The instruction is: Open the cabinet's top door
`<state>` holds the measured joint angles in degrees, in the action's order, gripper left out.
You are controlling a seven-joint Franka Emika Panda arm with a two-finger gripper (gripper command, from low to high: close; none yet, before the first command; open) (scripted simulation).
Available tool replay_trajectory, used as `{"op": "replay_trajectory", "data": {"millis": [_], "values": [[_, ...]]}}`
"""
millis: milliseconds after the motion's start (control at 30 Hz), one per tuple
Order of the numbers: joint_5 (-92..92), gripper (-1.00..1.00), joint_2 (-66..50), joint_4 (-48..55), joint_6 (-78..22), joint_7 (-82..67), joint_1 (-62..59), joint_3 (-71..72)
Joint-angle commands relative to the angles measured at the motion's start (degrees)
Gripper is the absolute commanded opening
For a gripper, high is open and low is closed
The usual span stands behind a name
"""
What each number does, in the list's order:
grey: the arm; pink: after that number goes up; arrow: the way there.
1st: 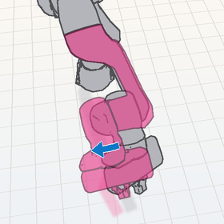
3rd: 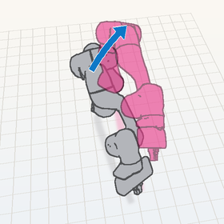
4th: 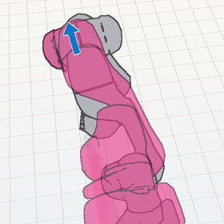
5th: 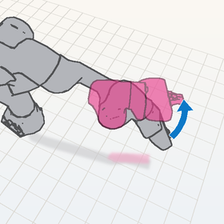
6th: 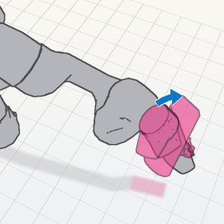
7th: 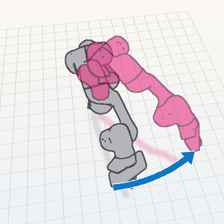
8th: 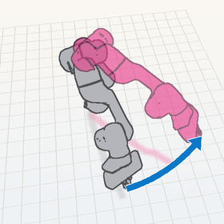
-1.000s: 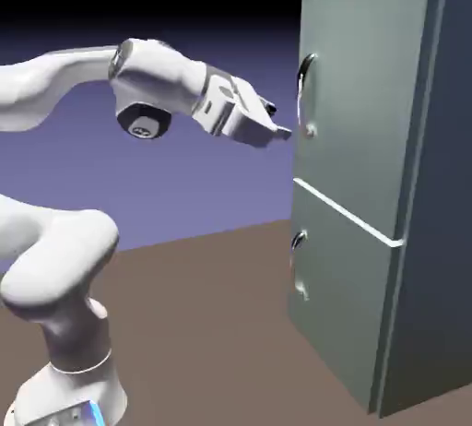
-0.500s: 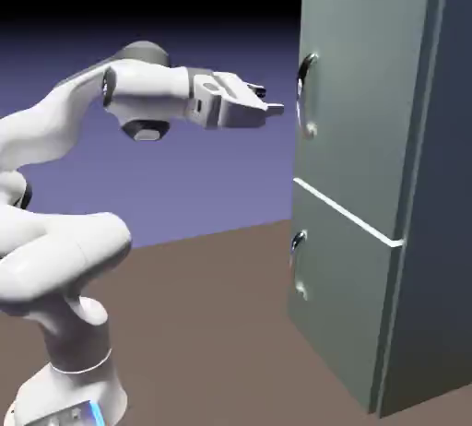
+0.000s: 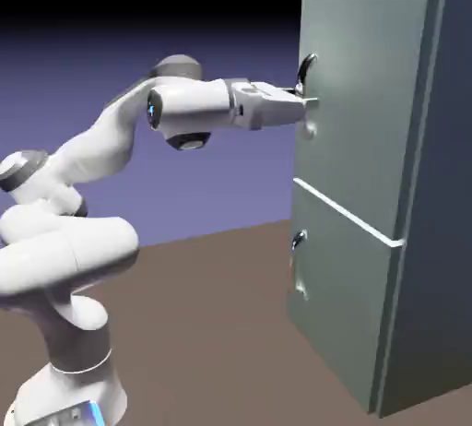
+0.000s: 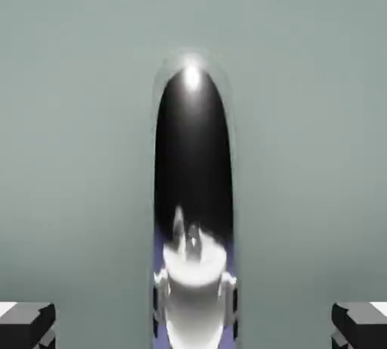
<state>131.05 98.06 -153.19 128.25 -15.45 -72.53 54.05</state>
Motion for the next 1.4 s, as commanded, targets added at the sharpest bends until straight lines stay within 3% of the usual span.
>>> {"op": "replay_trajectory", "data": {"millis": [0, 267, 567, 967, 1367], "values": [[-0.1, -1.00, -0.2, -1.8, -2.5, -1.8, 1.1, -1.6], [-7.0, -1.00, -4.5, -12.0, -22.2, -13.6, 5.1, -17.0], [-22.4, -1.00, -15.9, -14.1, -43.0, -25.3, 2.2, -35.6], [-44.5, -1.00, -40.8, -4.6, -64.5, -41.3, -0.1, -52.0], [-61.3, -1.00, -65.7, 12.9, -80.0, -54.1, 3.2, -60.0]]}}
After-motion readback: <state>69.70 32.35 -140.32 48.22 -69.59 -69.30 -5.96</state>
